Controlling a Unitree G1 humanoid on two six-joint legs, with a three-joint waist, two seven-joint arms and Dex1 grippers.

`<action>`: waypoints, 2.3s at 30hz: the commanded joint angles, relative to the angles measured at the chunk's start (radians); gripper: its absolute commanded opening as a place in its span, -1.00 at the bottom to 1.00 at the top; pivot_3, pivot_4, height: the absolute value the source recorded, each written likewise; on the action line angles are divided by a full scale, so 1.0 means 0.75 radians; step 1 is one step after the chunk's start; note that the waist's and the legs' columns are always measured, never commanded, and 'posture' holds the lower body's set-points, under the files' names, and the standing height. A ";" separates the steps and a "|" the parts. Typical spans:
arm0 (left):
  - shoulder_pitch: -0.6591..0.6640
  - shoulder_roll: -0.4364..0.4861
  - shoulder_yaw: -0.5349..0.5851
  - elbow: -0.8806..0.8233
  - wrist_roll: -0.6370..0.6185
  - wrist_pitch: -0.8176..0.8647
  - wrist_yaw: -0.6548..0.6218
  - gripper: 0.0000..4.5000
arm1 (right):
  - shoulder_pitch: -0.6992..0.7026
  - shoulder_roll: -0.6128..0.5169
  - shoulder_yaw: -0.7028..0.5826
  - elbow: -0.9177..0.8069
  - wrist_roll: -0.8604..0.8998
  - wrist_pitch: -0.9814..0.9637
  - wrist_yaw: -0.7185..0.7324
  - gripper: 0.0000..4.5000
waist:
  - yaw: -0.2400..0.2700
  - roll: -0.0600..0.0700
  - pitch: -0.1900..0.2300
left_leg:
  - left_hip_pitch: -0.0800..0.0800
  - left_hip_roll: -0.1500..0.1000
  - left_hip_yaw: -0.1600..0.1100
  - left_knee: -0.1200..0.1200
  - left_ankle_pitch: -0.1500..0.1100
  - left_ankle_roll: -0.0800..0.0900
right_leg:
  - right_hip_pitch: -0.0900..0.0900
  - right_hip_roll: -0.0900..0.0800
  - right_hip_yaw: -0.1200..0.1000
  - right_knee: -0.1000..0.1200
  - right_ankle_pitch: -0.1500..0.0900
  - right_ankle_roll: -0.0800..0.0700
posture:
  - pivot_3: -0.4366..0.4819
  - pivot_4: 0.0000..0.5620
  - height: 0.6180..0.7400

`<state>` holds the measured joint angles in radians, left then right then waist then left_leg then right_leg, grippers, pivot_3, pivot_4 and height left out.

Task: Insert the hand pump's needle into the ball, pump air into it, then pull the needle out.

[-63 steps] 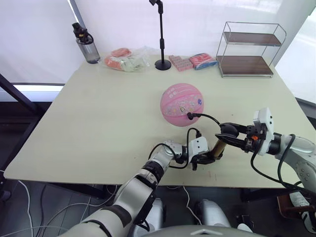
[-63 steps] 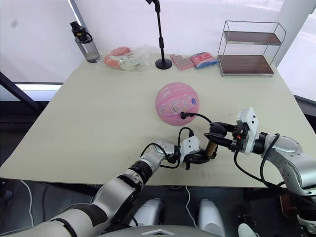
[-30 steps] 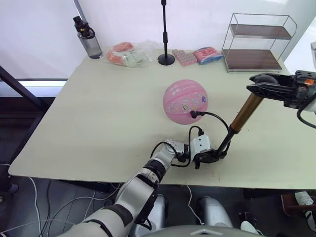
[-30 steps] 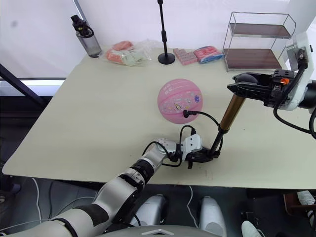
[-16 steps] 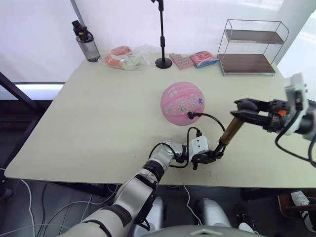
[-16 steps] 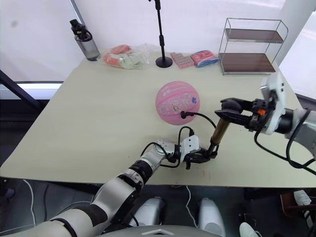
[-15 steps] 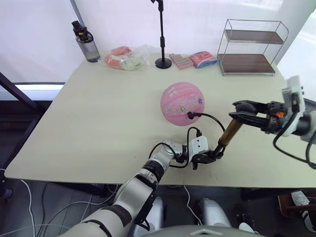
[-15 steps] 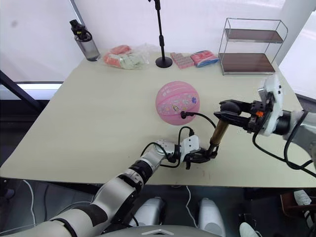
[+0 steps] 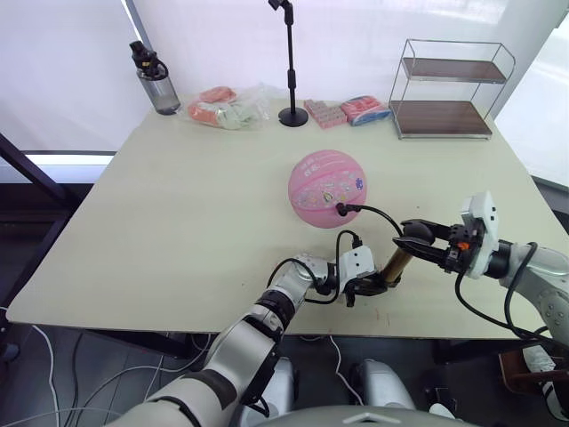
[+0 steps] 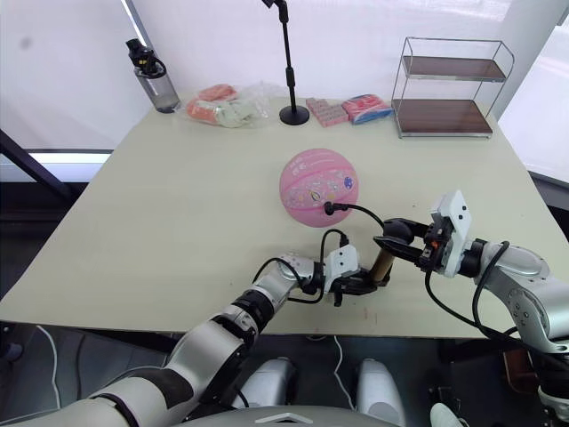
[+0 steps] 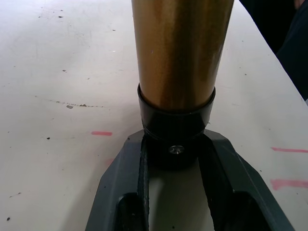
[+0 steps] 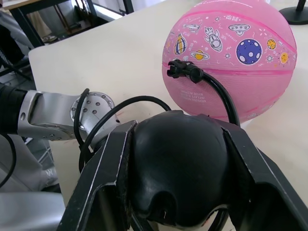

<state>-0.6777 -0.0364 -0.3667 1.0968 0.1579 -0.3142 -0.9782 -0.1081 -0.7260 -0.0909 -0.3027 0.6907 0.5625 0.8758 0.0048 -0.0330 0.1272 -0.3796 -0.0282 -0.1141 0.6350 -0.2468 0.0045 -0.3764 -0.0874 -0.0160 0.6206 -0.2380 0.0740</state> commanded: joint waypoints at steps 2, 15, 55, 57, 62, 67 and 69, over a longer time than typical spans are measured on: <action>0.095 0.067 -0.056 0.184 0.101 0.132 0.001 -0.54 | -0.025 -0.042 -0.059 -0.009 0.041 0.059 0.037 -0.15 | 0.001 0.001 0.001 | -0.001 0.000 0.000 0.000 0.000 0.000 | 0.000 0.000 0.000 0.000 0.000 0.000 | -0.05 -0.47 0.86; 0.092 0.067 -0.059 0.186 0.105 0.129 -0.009 -0.54 | -0.371 -0.301 -0.435 -0.019 0.560 0.430 0.039 -0.15 | 0.012 0.012 0.021 | -0.004 -0.003 0.000 0.000 0.001 0.002 | -0.002 -0.001 -0.001 0.000 0.003 0.005 | -0.05 -0.47 0.86; 0.075 0.073 -0.056 0.191 0.104 0.132 0.000 -0.54 | -0.040 -0.072 0.041 0.050 0.024 0.151 0.032 -0.15 | 0.007 0.000 0.011 | -0.002 -0.002 0.000 0.000 0.000 0.000 | -0.002 0.000 0.000 0.000 0.003 0.005 | -0.05 -0.47 0.86; 0.075 0.071 -0.056 0.192 0.104 0.131 0.001 -0.54 | -0.018 -0.054 0.071 0.062 -0.021 0.120 0.038 -0.15 | 0.007 0.000 0.011 | -0.002 -0.001 0.000 0.000 0.000 0.000 | -0.002 0.000 -0.001 0.000 0.003 0.004 | -0.05 -0.47 0.86; 0.077 0.068 -0.054 0.190 0.101 0.130 0.004 -0.54 | -0.005 -0.034 0.067 0.049 -0.029 0.115 0.041 -0.15 | 0.005 0.000 0.009 | -0.001 -0.001 0.000 0.000 0.000 0.000 | -0.001 0.000 0.000 0.000 0.001 0.002 | -0.05 -0.47 0.86; 0.083 0.070 -0.054 0.189 0.102 0.129 0.003 -0.54 | -0.048 -0.103 -0.022 -0.017 0.032 0.162 0.064 -0.15 | 0.006 0.001 0.009 | -0.001 -0.001 0.000 0.000 0.000 0.000 | -0.001 0.000 0.000 0.000 0.001 0.002 | -0.05 -0.47 0.86; 0.083 0.070 -0.054 0.190 0.101 0.130 0.003 -0.54 | -0.071 -0.153 -0.068 -0.059 0.078 0.199 0.086 -0.15 | 0.007 0.002 0.009 | -0.002 -0.001 0.000 0.000 0.000 0.000 | -0.001 -0.001 0.000 0.000 0.001 0.002 | -0.05 -0.47 0.86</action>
<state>-0.6883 -0.0398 -0.3656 1.0995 0.1560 -0.3144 -0.9883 -0.1595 -0.8062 -0.1134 -0.3168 0.7270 0.6701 0.9224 0.0101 -0.0316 0.1343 -0.3811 -0.0292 -0.1142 0.6353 -0.2467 0.0047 -0.3776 -0.0879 -0.0163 0.6207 -0.2373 0.0754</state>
